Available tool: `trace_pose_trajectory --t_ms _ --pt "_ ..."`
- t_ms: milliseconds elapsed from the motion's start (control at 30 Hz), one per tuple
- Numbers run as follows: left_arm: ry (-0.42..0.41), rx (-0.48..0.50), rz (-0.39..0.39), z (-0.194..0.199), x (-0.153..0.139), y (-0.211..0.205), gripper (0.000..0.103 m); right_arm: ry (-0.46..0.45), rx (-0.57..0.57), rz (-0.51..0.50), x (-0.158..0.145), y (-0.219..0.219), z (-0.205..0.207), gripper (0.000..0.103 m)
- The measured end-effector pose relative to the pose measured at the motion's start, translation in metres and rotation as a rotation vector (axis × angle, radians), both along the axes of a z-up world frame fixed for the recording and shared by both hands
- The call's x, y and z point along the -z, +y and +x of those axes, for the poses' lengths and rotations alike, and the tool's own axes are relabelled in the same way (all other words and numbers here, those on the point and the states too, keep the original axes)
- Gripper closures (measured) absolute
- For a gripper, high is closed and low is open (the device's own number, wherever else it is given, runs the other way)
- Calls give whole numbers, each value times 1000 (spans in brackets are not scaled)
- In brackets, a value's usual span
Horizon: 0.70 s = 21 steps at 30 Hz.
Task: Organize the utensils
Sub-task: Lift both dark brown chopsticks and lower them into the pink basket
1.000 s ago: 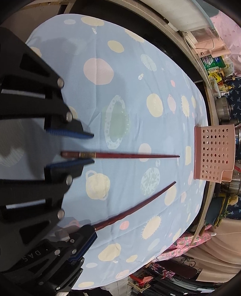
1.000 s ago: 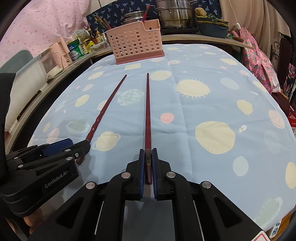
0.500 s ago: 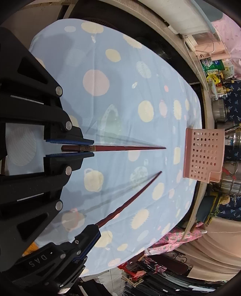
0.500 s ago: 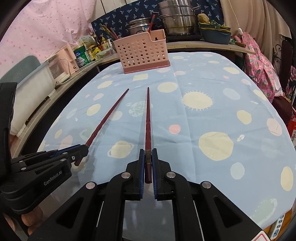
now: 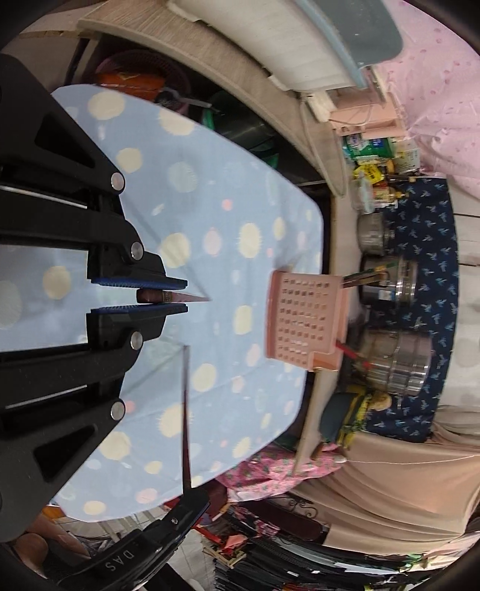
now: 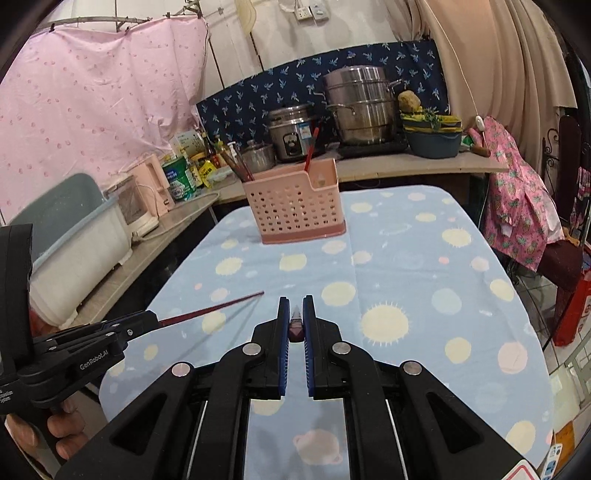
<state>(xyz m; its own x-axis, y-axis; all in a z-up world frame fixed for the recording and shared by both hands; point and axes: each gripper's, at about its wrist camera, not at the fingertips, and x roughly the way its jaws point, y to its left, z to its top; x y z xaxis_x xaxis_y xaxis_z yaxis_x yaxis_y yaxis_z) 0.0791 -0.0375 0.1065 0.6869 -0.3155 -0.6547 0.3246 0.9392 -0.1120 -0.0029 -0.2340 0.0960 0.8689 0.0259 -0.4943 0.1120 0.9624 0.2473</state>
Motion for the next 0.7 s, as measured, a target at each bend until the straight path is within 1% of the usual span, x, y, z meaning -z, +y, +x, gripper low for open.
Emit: trace_pose_trajectory --t_ms 133,267,500,600,700 --pt "-40 -1 -33 20 -28 -2 96 -47 0 -15 -22 -5 16 96" --pt "-59 -8 -45 41 -45 -5 96 -65 -4 -31 -34 -9 36 96" --pt "-58 -8 -65 87 -70 -13 96 -88 -22 23 -56 -27 77 96" --pt "-72 -9 -86 104 -88 -15 96 -115 -25 25 -74 -33 94 96" --pt "-112 -16 -104 126 -114 -21 96 -153 -29 22 -96 -39 115 96"
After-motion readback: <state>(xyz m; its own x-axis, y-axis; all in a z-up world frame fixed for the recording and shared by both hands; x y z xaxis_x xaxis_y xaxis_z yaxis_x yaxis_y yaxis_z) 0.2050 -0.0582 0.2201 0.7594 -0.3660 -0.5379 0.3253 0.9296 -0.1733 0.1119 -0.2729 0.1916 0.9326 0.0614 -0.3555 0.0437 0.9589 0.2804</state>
